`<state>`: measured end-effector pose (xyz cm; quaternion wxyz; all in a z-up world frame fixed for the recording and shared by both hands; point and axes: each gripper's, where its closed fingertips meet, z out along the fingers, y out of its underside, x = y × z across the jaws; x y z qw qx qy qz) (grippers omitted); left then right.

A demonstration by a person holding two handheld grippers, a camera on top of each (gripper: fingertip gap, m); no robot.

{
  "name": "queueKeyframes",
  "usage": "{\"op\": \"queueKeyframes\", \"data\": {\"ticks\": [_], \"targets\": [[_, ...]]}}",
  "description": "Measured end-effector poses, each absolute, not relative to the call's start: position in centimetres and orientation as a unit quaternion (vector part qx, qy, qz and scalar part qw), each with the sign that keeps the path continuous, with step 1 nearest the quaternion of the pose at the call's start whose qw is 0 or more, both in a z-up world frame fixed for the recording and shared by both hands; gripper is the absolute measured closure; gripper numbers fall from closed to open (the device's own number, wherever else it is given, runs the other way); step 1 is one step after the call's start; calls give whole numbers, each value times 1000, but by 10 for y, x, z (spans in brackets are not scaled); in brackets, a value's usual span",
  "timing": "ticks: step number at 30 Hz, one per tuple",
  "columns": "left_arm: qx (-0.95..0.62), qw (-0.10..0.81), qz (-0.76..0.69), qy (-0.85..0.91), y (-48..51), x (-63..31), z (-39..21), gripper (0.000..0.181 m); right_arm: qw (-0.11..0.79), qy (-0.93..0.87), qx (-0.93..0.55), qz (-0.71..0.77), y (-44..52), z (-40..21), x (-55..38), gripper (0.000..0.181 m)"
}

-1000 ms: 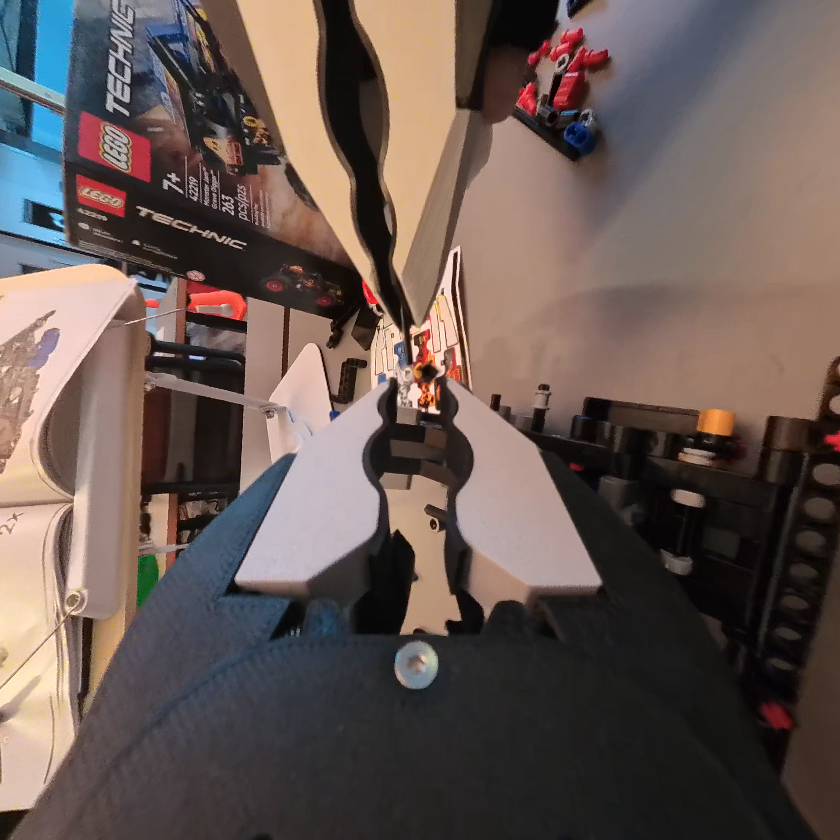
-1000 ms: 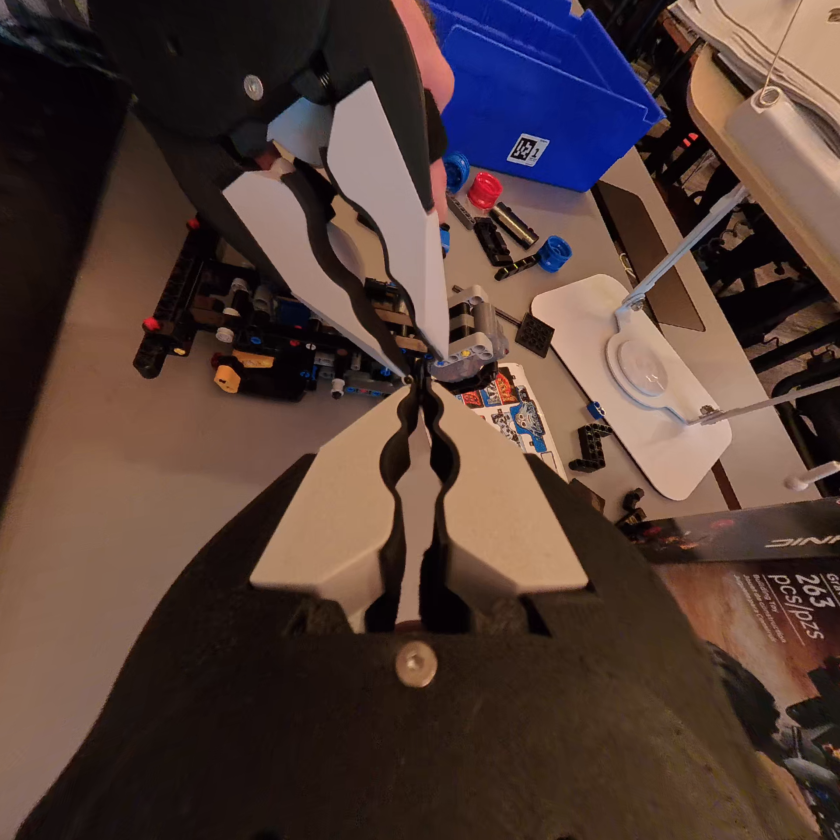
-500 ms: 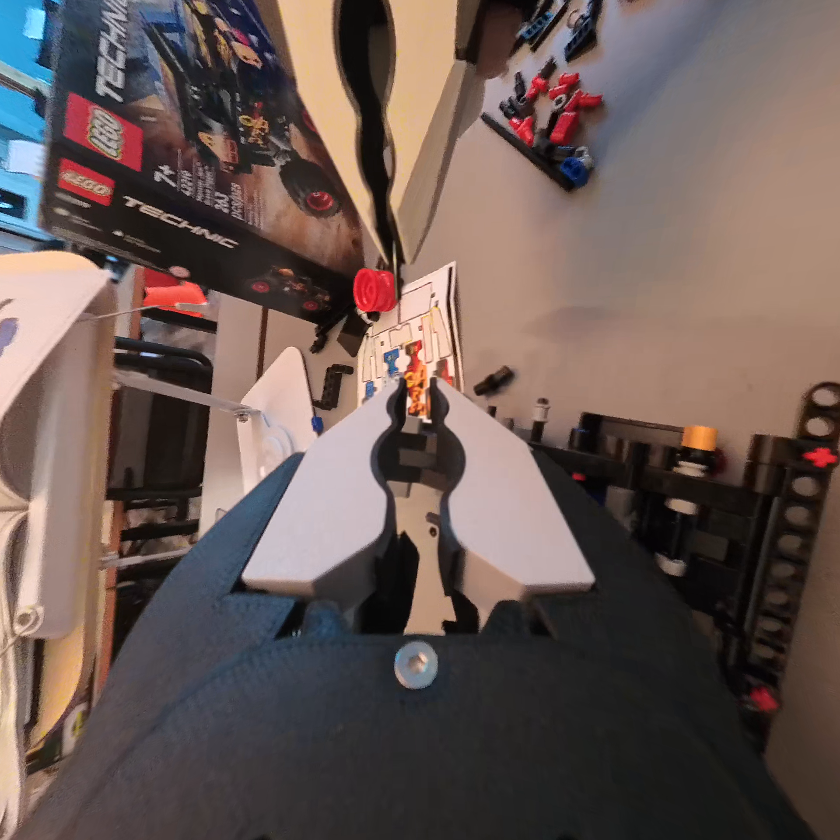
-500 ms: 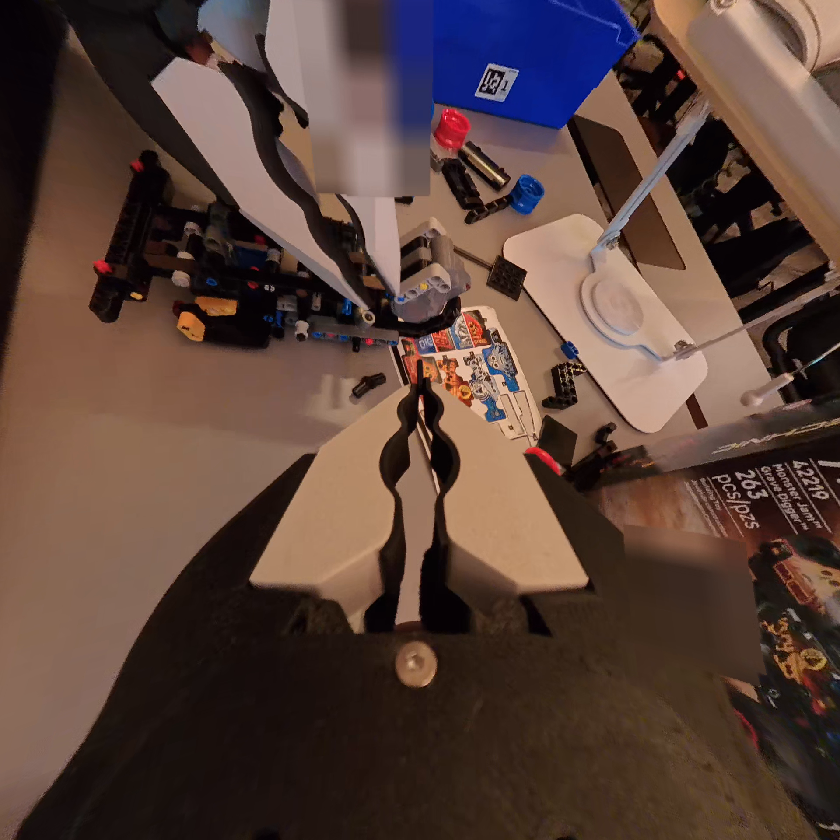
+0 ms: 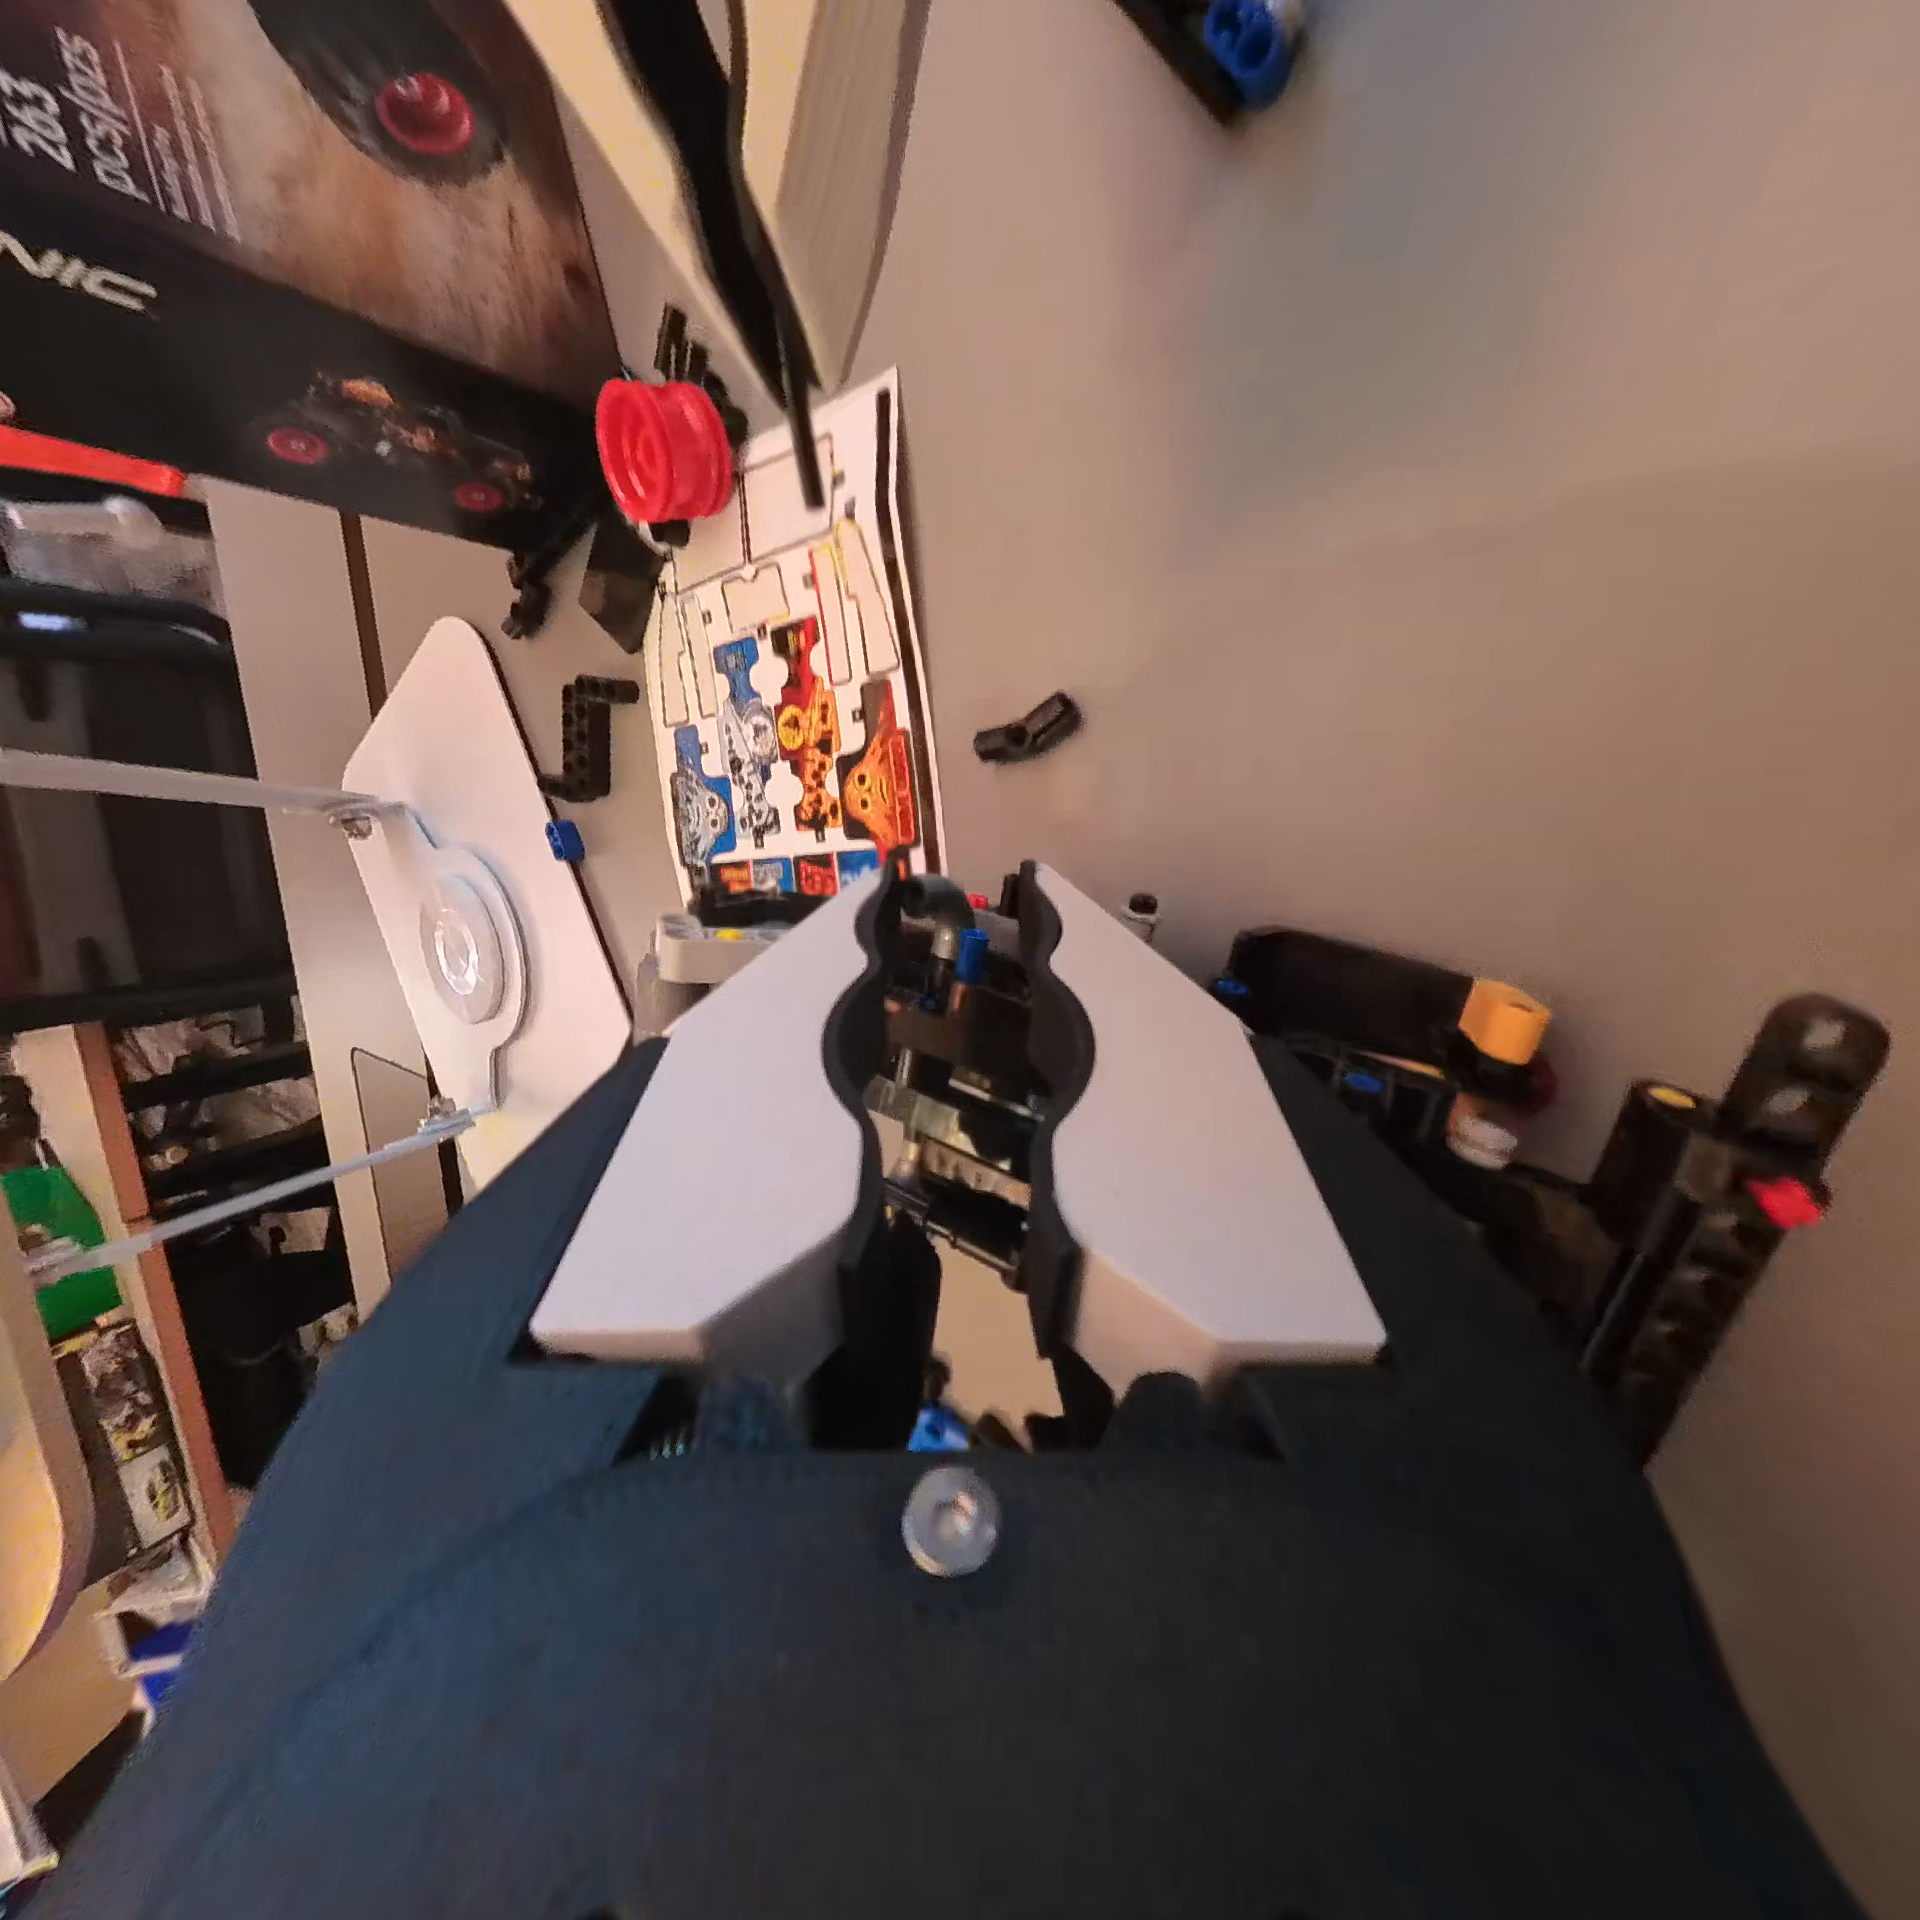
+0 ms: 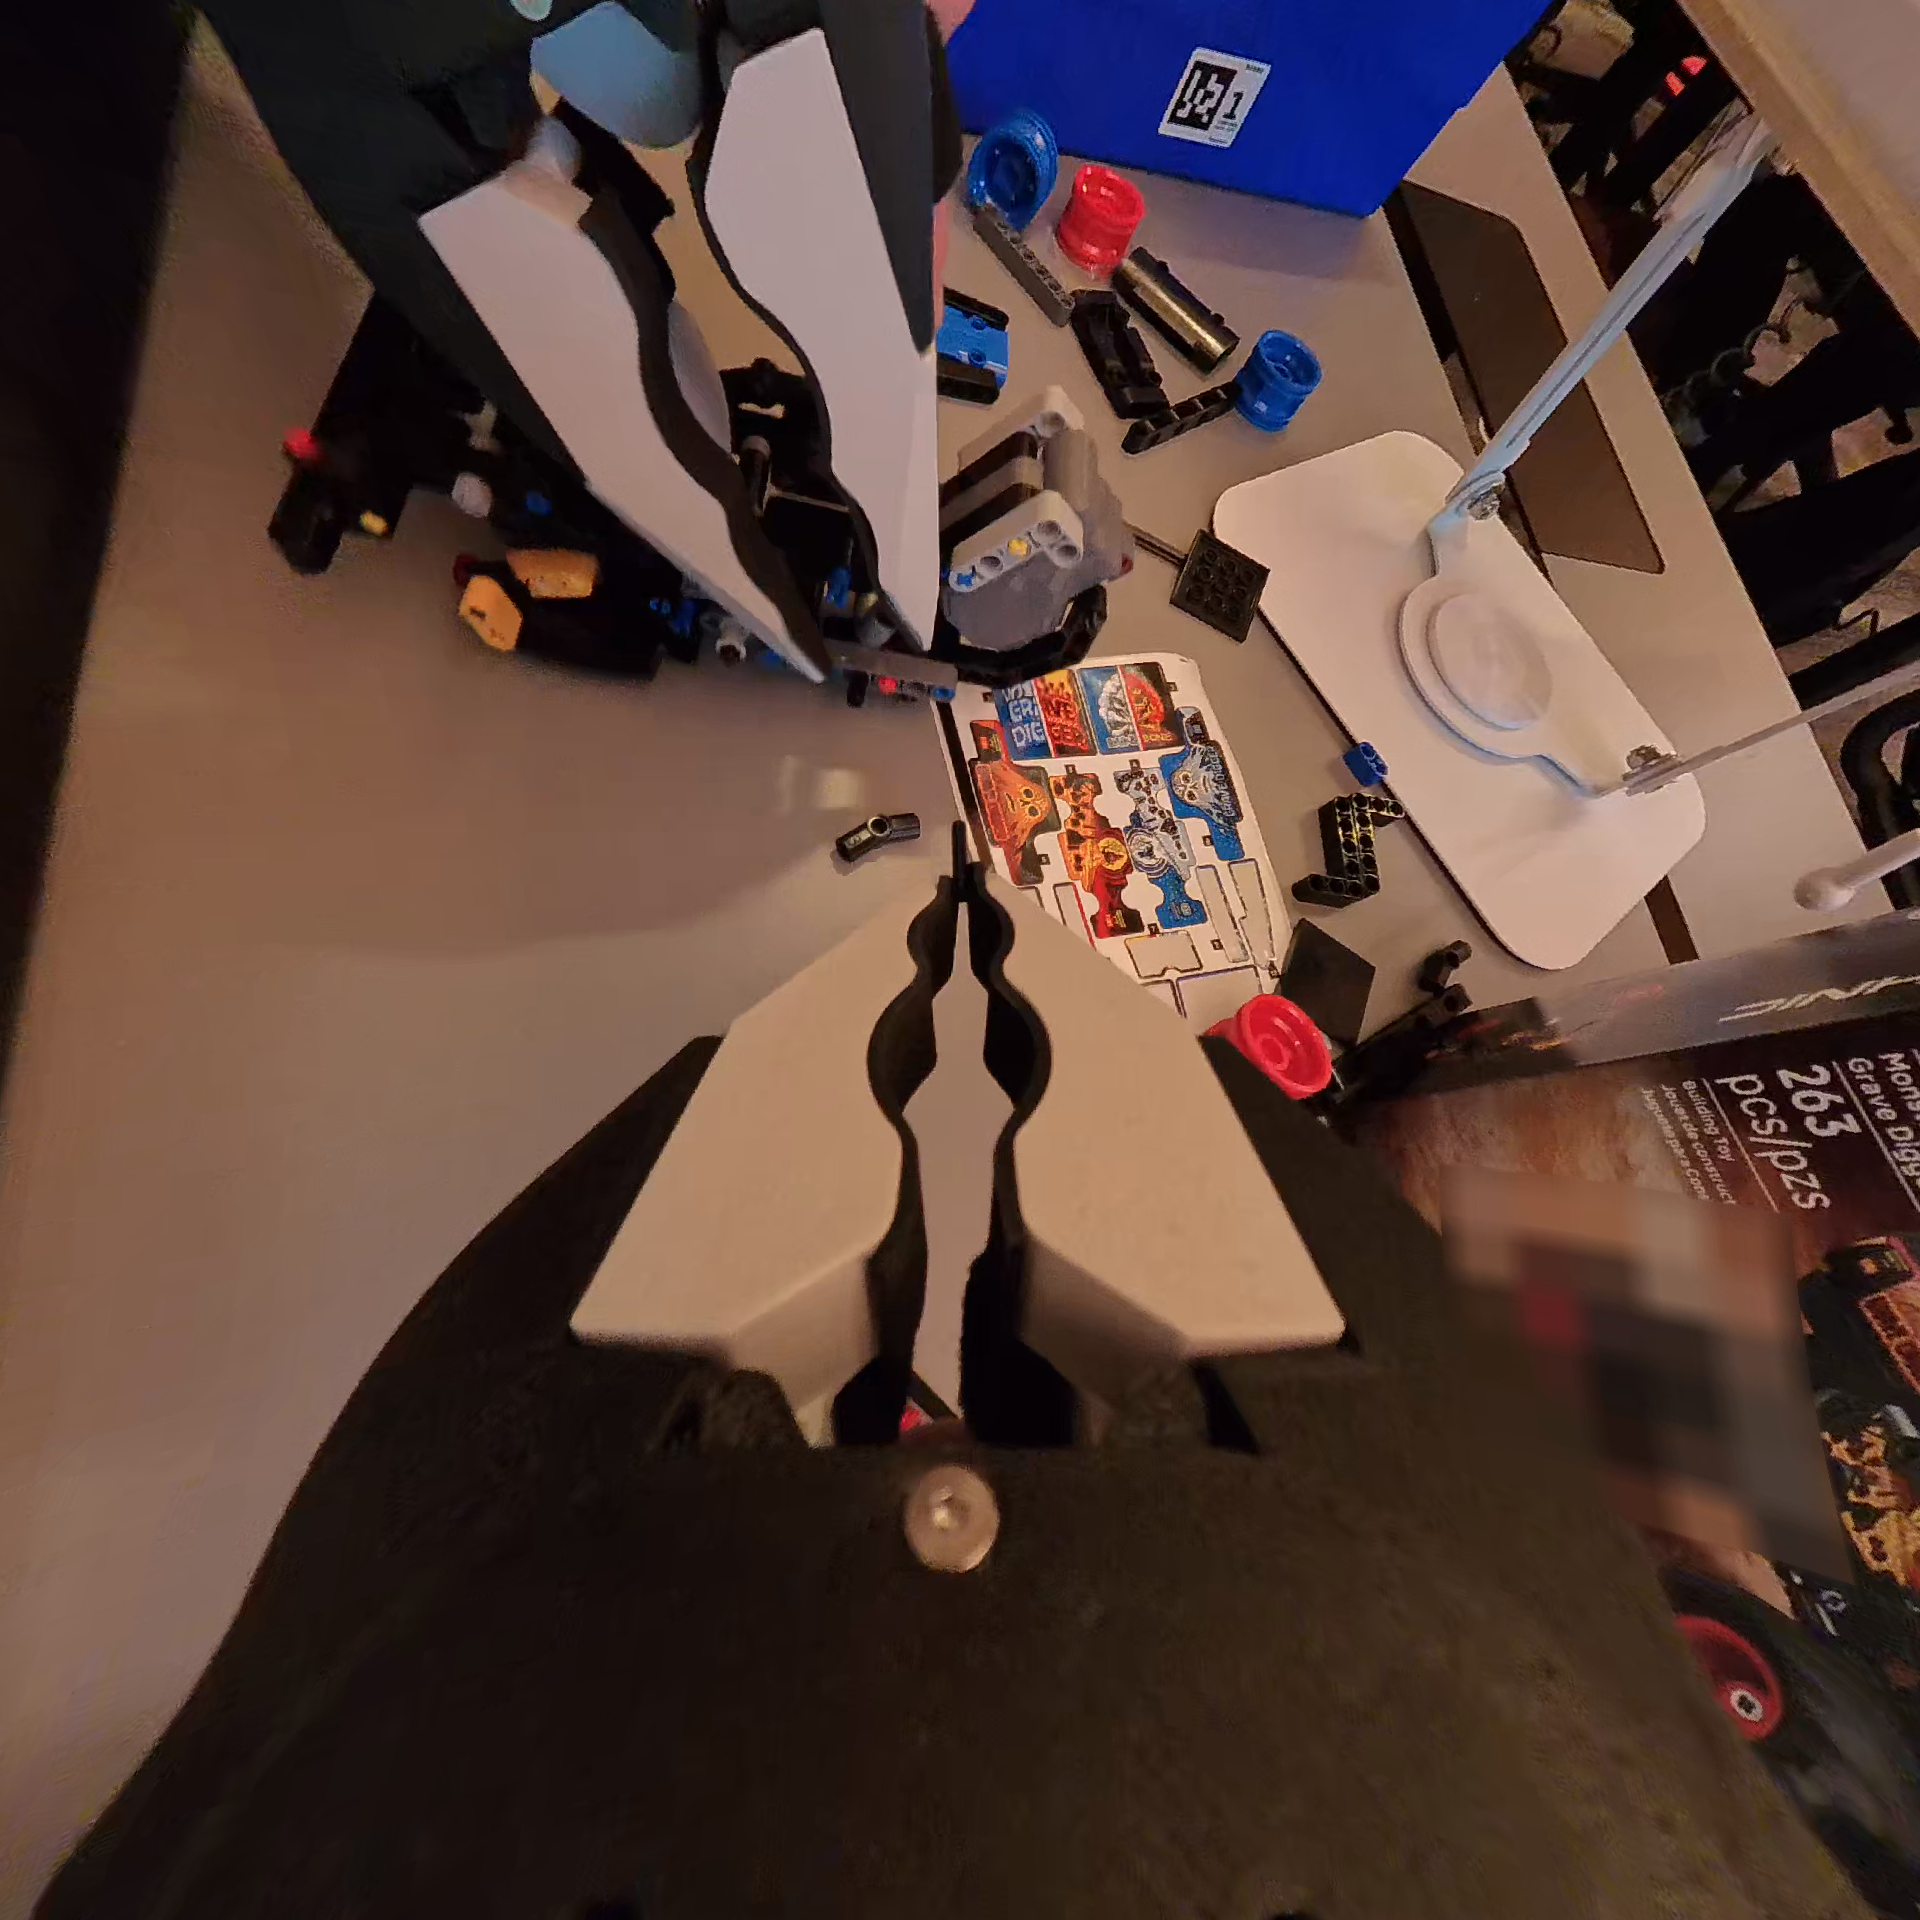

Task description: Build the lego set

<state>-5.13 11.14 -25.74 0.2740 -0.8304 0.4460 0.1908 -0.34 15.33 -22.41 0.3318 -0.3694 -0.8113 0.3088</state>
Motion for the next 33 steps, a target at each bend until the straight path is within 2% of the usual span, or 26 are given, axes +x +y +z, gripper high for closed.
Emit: {"op": "queueKeyframes", "data": {"ticks": [6, 8, 12, 15, 18, 20, 21, 28, 33], "targets": [[-849, 227, 201, 433, 96, -96, -265, 165, 322, -814, -371, 309, 154, -227, -1, 181], [-857, 227, 206, 414, 94, -103, -260, 162, 319, -815, -373, 308, 155, -229, -1, 181], [-867, 277, 166, 380, 106, -56, -240, 161, 319, -813, -376, 310, 157, -228, 0, 181], [-899, 263, 121, 329, 112, -17, -252, 156, 323, -809, -379, 312, 161, -225, 1, 181], [-916, 214, 153, 302, 119, -18, -278, 160, 330, -805, -377, 316, 162, -220, 3, 181], [-929, 190, 163, 273, 124, -30, -289, 155, 334, -803, -375, 321, 162, -216, 4, 181], [-935, 191, 153, 257, 126, -33, -291, 160, 335, -802, -375, 323, 162, -214, 5, 181], [-950, 187, 107, 224, 134, -30, -293, 163, 342, -796, -374, 330, 164, -207, 9, 181], [-932, 192, 95, 294, 135, -17, -292, 167, 341, -792, -381, 334, 169, -207, 9, 181]]}}
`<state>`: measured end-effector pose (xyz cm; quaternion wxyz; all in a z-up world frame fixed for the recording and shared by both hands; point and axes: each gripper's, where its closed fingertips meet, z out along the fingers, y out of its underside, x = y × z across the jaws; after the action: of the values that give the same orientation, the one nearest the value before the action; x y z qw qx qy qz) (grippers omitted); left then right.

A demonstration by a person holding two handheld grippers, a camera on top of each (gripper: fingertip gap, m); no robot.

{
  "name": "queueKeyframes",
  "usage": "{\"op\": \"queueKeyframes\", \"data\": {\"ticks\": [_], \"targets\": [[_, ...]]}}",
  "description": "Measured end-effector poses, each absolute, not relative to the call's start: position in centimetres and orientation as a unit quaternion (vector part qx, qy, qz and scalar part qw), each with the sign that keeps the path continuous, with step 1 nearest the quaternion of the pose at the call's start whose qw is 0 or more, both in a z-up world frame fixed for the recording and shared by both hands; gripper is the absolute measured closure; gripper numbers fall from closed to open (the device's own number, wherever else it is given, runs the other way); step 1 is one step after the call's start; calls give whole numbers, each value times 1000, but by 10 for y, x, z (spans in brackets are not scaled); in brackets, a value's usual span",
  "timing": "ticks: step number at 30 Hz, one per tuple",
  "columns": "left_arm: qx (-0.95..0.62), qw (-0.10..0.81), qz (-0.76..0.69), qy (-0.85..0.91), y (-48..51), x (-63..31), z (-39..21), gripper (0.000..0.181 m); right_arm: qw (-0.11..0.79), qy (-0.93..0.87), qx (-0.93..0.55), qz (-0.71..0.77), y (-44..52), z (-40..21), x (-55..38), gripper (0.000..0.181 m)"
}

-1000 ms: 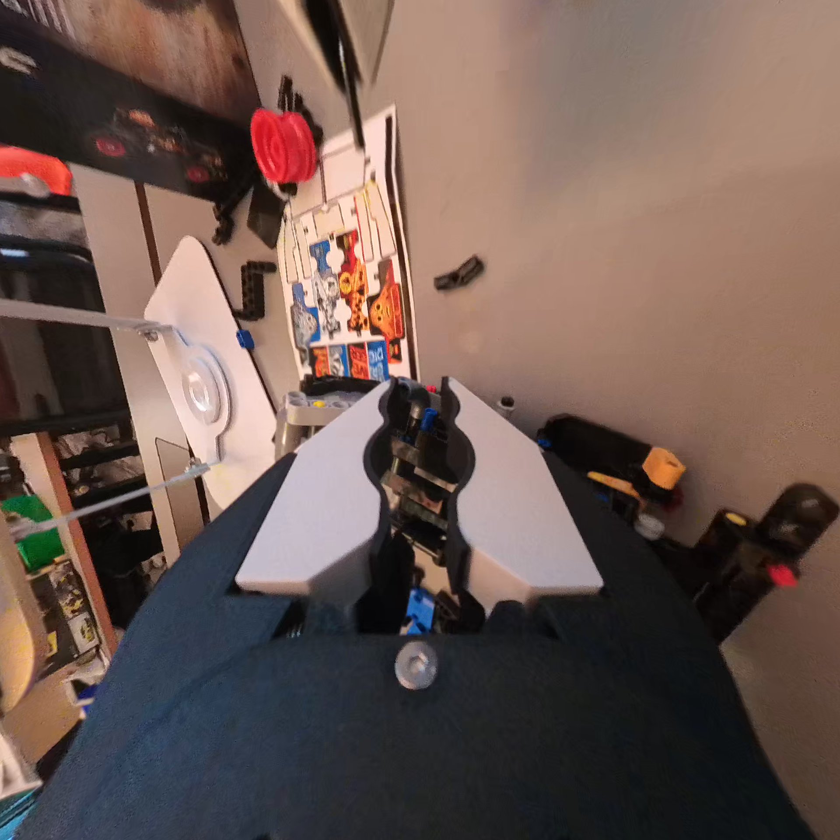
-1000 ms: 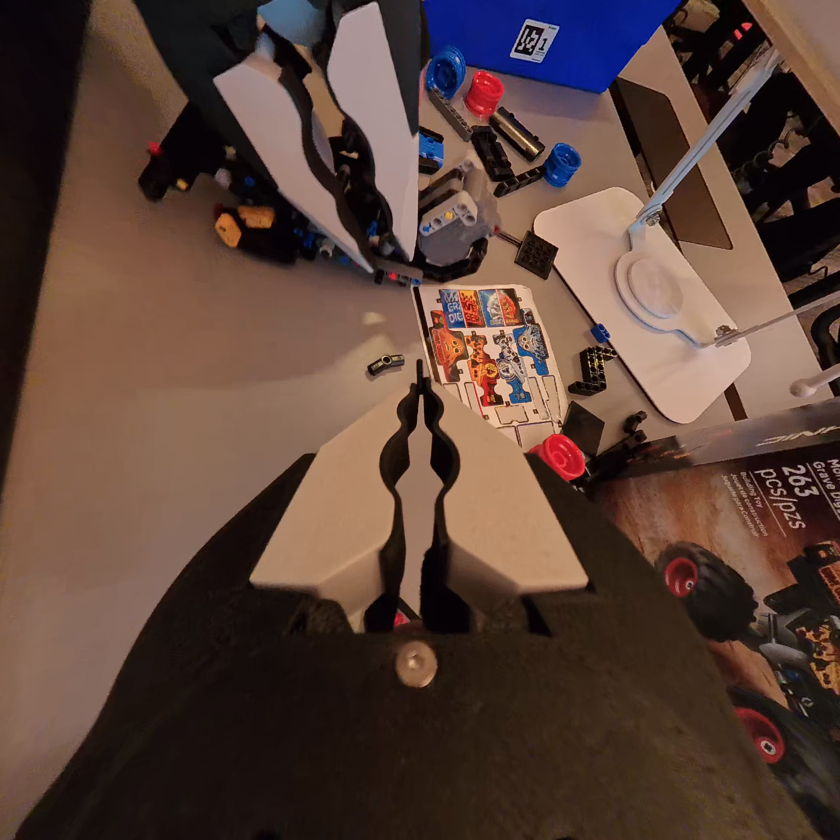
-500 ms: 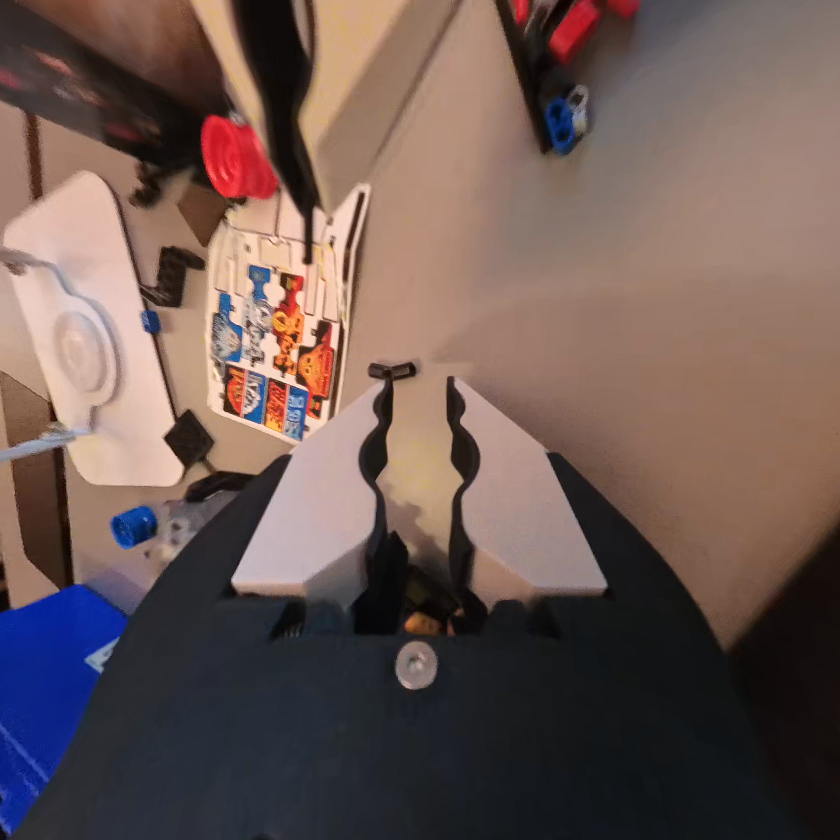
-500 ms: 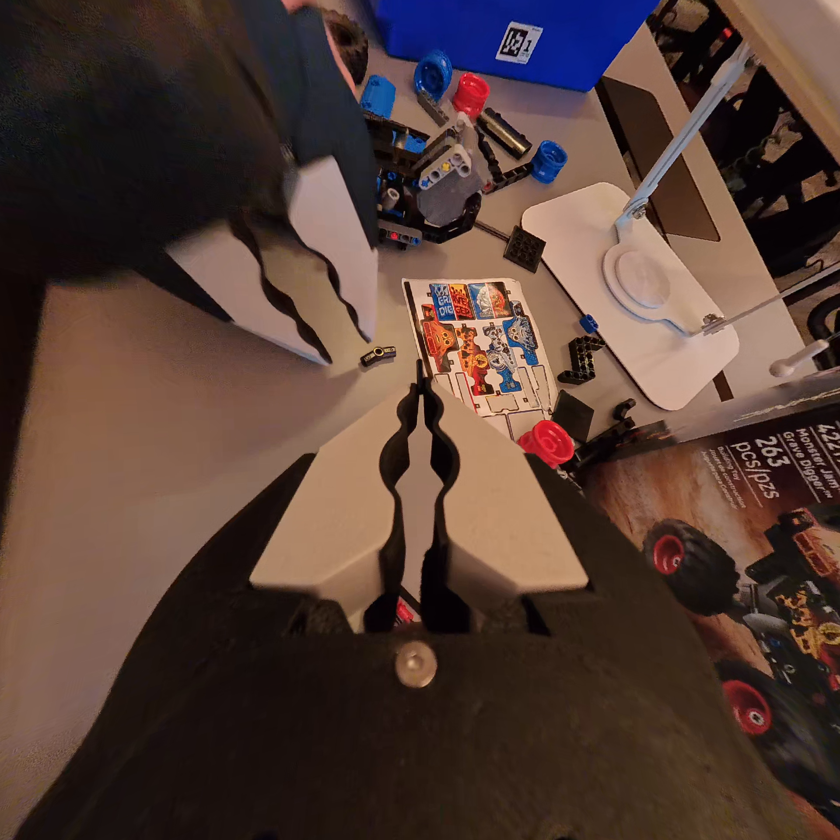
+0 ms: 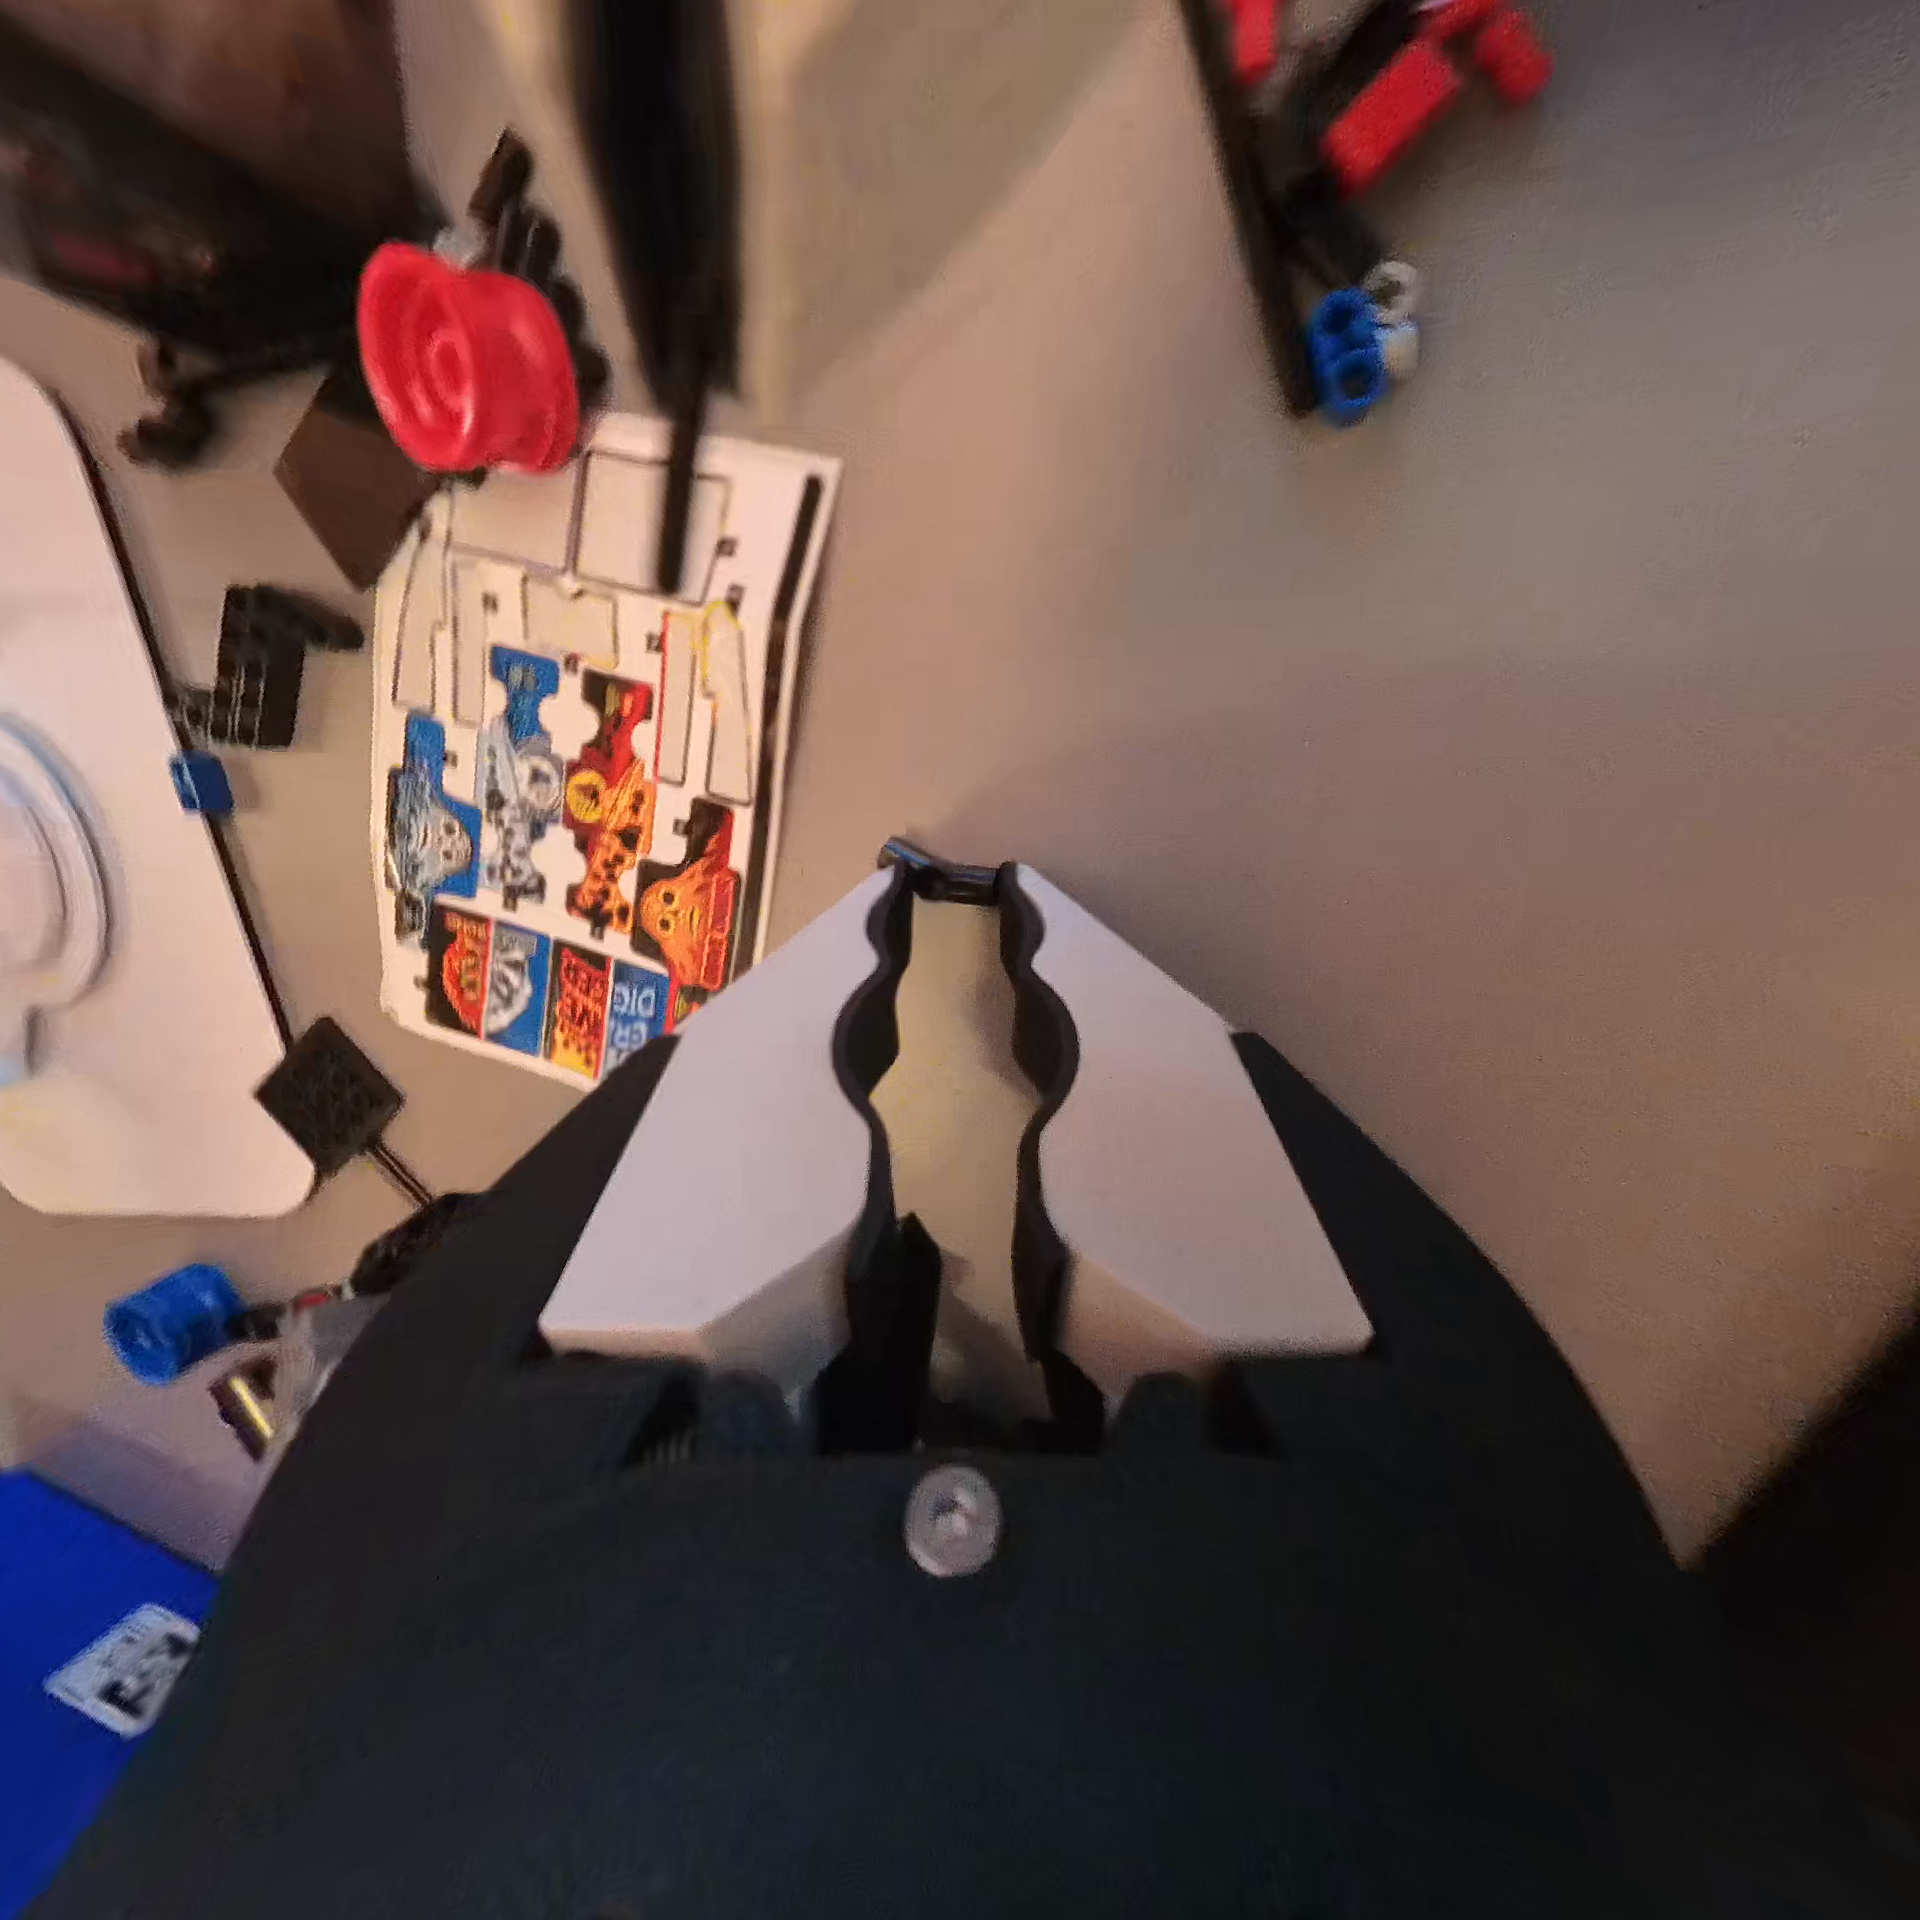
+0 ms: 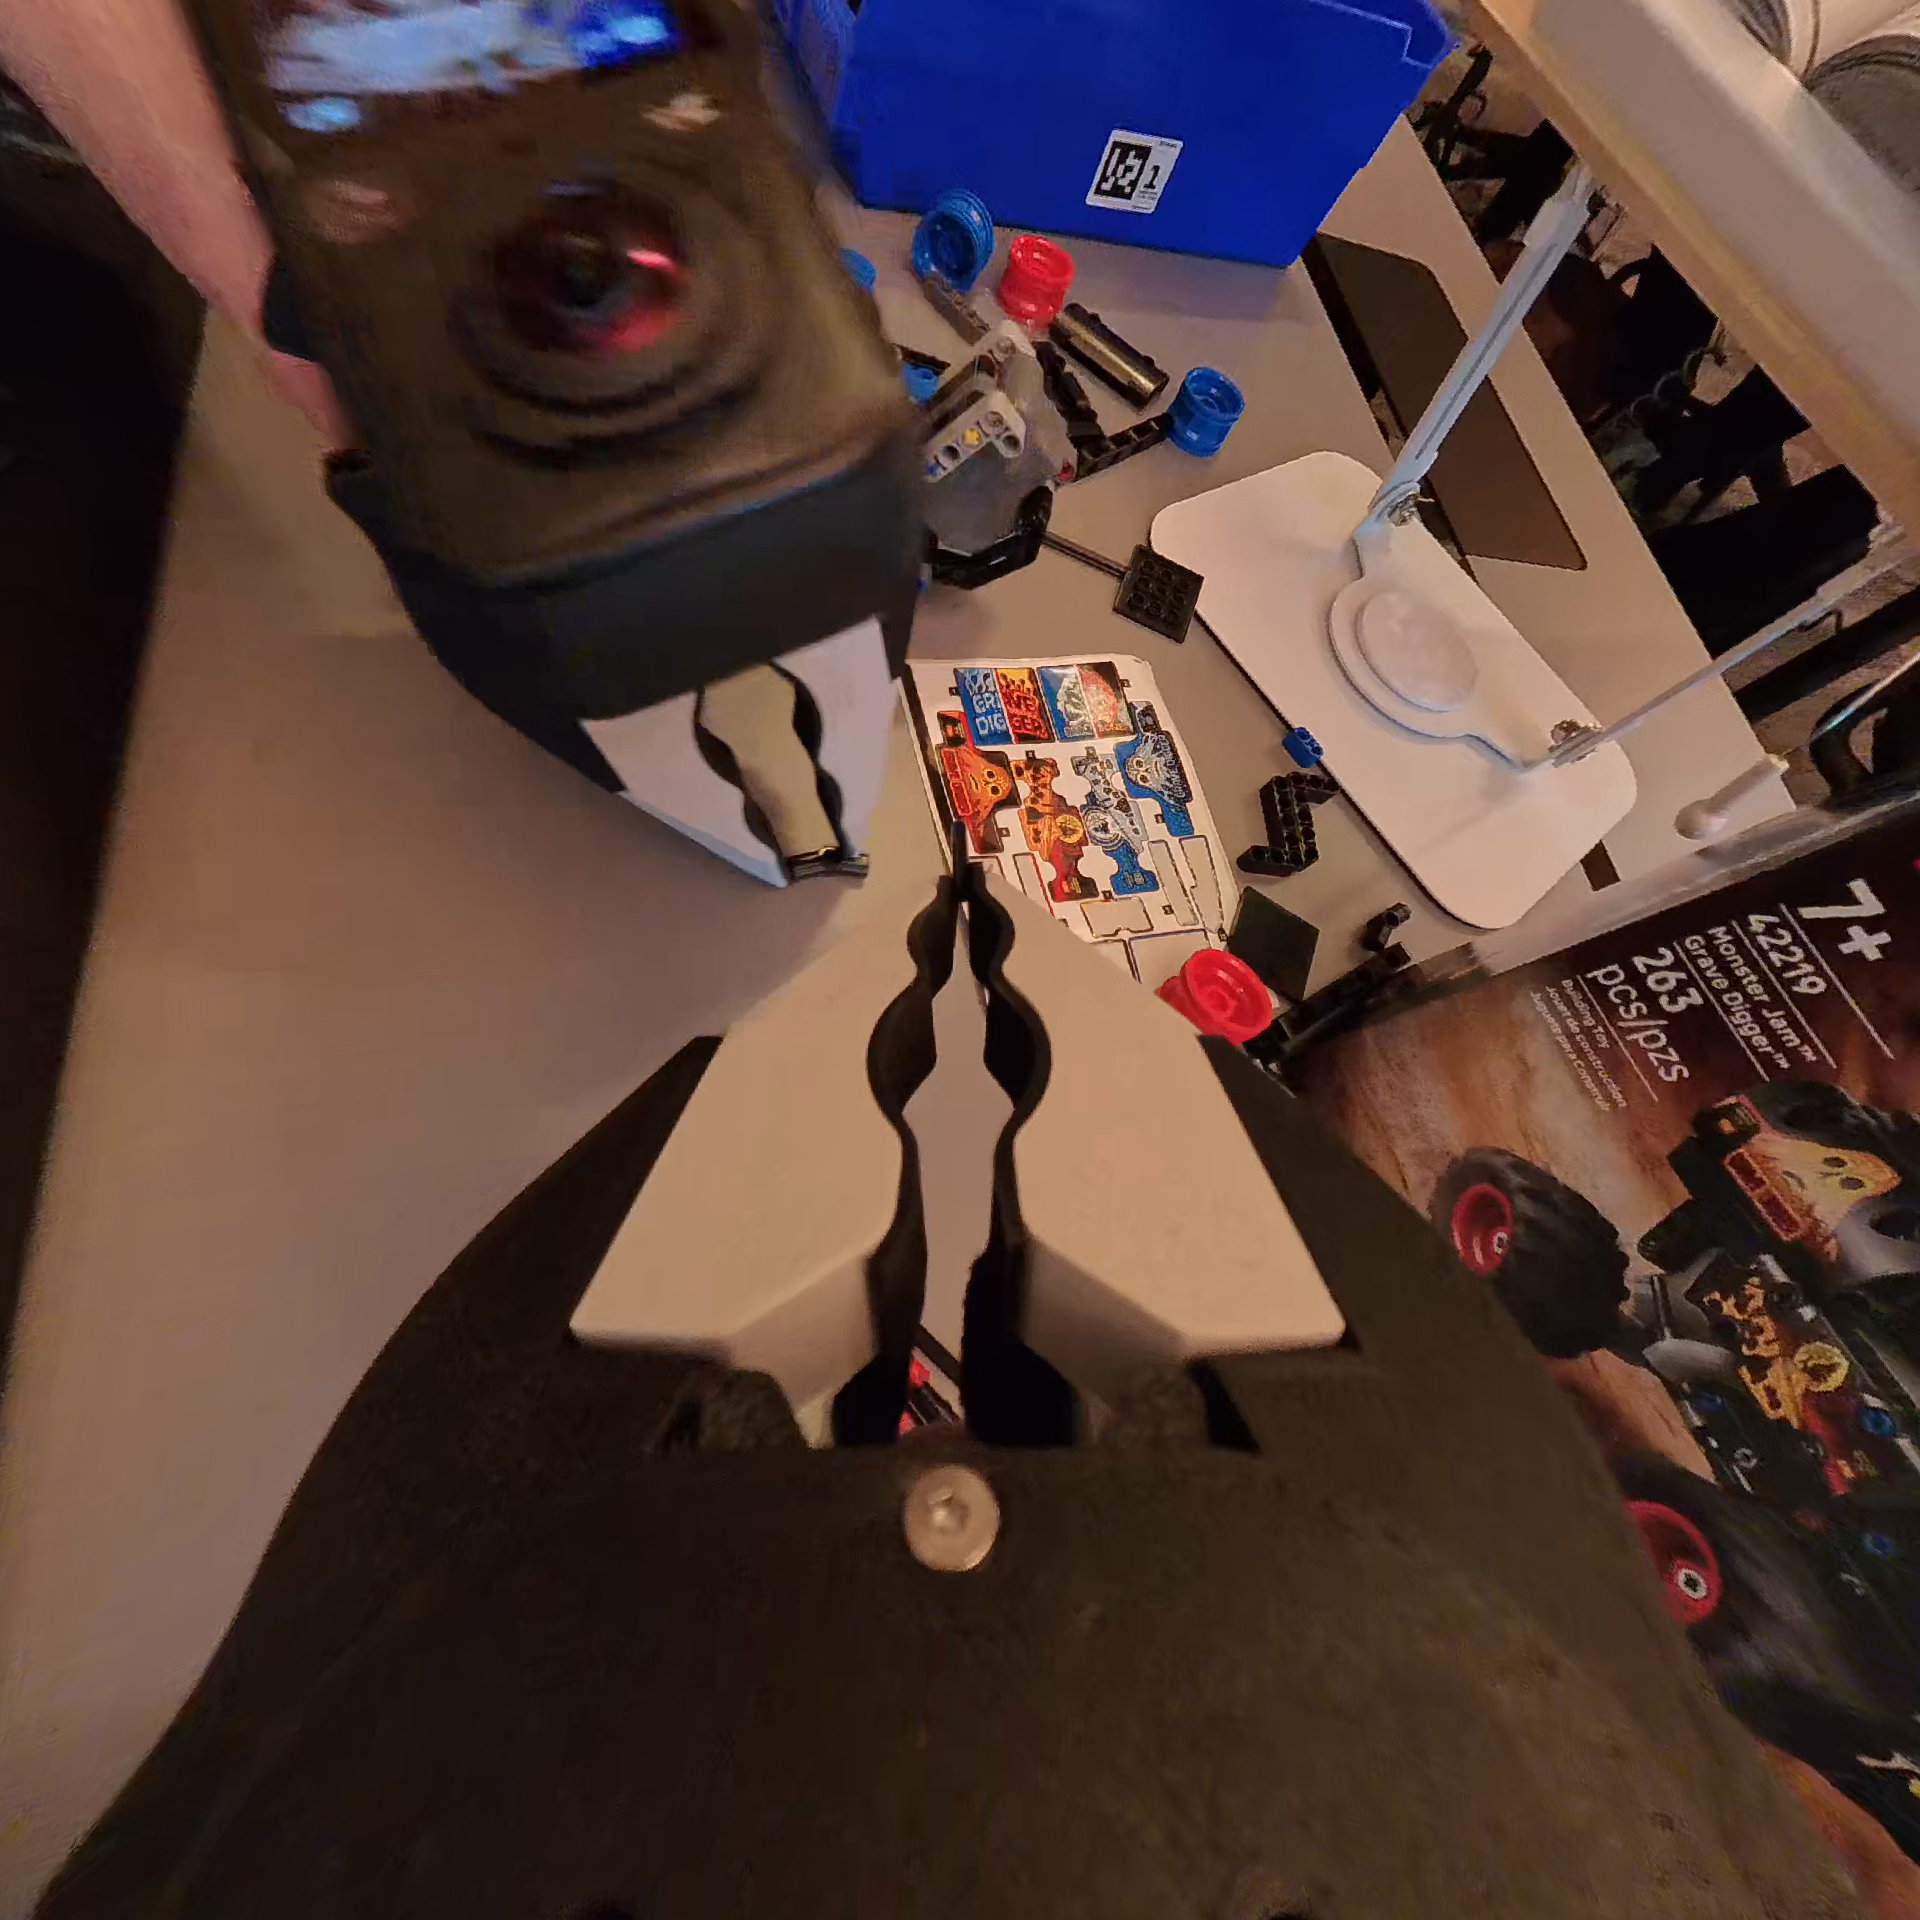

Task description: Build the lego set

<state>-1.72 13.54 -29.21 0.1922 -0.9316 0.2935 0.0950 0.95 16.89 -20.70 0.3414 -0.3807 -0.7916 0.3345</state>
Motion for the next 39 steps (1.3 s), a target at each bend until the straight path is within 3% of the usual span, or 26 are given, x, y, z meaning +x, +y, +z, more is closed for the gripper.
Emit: {"op": "queueKeyframes", "data": {"ticks": [5, 9, 14, 18, 24, 32, 39], "targets": [[-914, 196, 60, 349, 122, 11, -291, 165, 337, -791, -382, 340, 171, -206, 14, 181], [-933, 197, 62, 294, 117, 14, -290, 145, 328, -795, -381, 339, 170, -210, 16, 181], [-951, 212, 33, 221, 122, 17, -293, 153, 323, -798, -379, 339, 167, -213, 15, 181], [-949, 213, 33, 231, 124, 24, -295, 176, 321, -798, -380, 341, 168, -213, 16, 181], [-928, 237, 73, 279, 123, 26, -294, 176, 309, -804, -376, 341, 165, -217, 20, 181], [-882, 363, 110, 279, 104, 48, -266, 176, 285, -816, -342, 369, 137, -227, 52, 181], [-871, 406, 109, 252, 85, 55, -278, 176, 272, -846, -292, 354, 100, -243, 69, 181]]}}
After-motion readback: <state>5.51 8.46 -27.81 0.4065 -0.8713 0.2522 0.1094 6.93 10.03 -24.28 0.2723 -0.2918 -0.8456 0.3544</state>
